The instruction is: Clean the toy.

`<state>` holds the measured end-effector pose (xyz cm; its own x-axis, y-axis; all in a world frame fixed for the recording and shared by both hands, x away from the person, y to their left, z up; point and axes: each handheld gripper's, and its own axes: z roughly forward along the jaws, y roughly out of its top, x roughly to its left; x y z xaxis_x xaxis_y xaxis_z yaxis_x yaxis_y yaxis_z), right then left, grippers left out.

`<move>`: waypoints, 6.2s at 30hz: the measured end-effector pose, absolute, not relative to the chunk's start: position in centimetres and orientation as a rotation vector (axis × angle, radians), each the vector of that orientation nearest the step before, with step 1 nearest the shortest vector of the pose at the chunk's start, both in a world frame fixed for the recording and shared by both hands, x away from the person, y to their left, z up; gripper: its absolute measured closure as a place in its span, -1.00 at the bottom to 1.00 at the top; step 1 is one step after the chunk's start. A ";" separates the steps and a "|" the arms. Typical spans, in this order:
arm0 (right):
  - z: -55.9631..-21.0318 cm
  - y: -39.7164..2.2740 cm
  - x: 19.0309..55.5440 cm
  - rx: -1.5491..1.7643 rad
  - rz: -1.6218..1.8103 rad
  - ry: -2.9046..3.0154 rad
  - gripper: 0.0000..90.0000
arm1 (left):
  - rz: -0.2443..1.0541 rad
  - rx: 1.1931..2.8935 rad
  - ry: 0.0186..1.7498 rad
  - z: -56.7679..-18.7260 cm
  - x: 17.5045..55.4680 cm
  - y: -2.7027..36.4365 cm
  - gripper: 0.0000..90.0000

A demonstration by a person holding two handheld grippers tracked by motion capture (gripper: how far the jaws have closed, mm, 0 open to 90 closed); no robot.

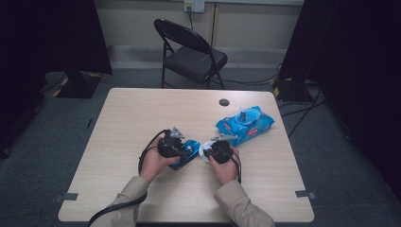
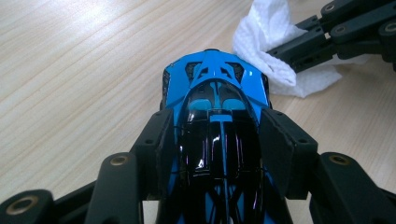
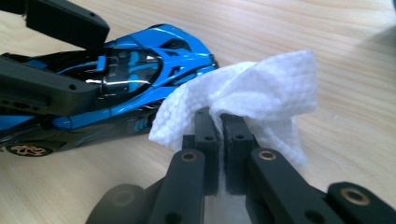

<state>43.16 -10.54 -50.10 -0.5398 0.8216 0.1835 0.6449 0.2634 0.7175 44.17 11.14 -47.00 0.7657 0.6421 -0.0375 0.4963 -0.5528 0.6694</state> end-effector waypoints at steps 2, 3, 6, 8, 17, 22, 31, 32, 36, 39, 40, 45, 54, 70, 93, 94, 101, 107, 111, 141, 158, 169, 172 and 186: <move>-50.1 -10.4 43.1 1.360 1.137 2.308 0.94 | 0.275 2.274 0.848 -47.0 44.2 11.1 0.04; -50.1 -10.3 43.0 1.357 1.137 2.308 0.93 | 0.275 2.276 0.847 -47.0 44.2 11.1 0.04; -50.1 -10.2 43.0 1.356 1.137 2.315 0.93 | 0.274 2.276 0.848 -47.0 44.2 11.1 0.04; -50.1 -10.2 43.0 1.357 1.138 2.316 0.93 | 0.275 2.276 0.848 -47.0 44.2 11.1 0.04; -50.1 -10.1 42.8 1.353 1.143 2.321 0.93 | 0.271 2.283 0.847 -46.9 44.2 11.1 0.04; -50.1 -10.0 42.6 1.350 1.145 2.330 0.93 | 0.272 2.285 0.846 -46.9 44.2 11.0 0.04; -50.1 -9.8 42.1 1.330 1.159 2.349 0.93 | 0.272 2.288 0.847 -46.9 44.2 11.0 0.04; -50.1 -9.7 42.0 1.329 1.161 2.350 0.93 | 0.273 2.289 0.848 -46.9 44.2 11.0 0.04; -50.1 -9.5 41.7 1.320 1.167 2.358 0.93 | 0.274 2.288 0.850 -46.9 44.1 11.0 0.04; -50.1 -9.3 41.5 1.306 1.171 2.365 0.93 | 0.275 2.288 0.853 -46.9 44.1 11.0 0.04; -50.1 -9.2 41.4 1.308 1.178 2.369 0.93 | 0.275 2.288 0.854 -46.9 44.1 11.0 0.04; -50.2 -8.5 40.9 1.290 1.192 2.394 0.93 | 0.276 2.287 0.855 -46.9 44.1 11.0 0.04; -50.1 -7.1 39.9 1.248 1.214 2.457 0.93 | 0.278 2.287 0.854 -46.9 44.1 11.0 0.04; -50.2 -5.1 38.2 1.166 1.253 2.541 0.93 | 0.283 2.285 0.854 -46.9 44.1 11.0 0.04; -50.4 -3.6 35.9 1.068 1.359 2.670 0.93 | 0.281 2.273 0.859 -47.0 44.1 11.1 0.04; -50.3 -3.9 35.8 1.073 1.359 2.669 0.93 | 0.280 2.273 0.860 -47.0 44.1 11.1 0.04; -49.2 -6.6 36.5 1.160 1.381 2.589 0.93 | 0.278 2.273 0.862 -46.9 44.1 11.1 0.04; -48.3 -8.9 37.6 1.237 1.339 2.474 0.93 | 0.277 2.271 0.867 -46.9 44.1 11.1 0.04; -48.4 -10.1 38.8 1.291 1.303 2.395 0.93 | 0.277 2.272 0.866 -46.9 44.1 11.1 0.04; -49.8 -9.6 42.1 1.340 1.143 2.382 0.92 | 0.269 2.266 0.873 -46.9 44.0 11.2 0.04; -50.1 -5.7 38.8 1.190 1.243 2.552 0.92 | 0.278 2.268 0.874 -46.9 44.0 11.2 0.04; -50.2 -4.6 37.8 1.154 1.286 2.602 0.92 | 0.281 2.263 0.878 -47.0 43.9 11.1 0.04; -50.3 -4.4 37.6 1.139 1.297 2.611 0.92 | 0.281 2.259 0.880 -47.0 43.9 11.2 0.04; -49.8 -5.0 36.0 0.999 1.242 2.673 0.91 | 0.285 2.242 0.883 -47.1 43.8 11.3 0.04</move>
<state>36.05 -5.00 -49.78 -0.7936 0.5630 0.2309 0.5395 0.4755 0.6949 43.79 11.32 -47.13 0.7431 0.6674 -0.0481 0.5132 -0.5224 0.6810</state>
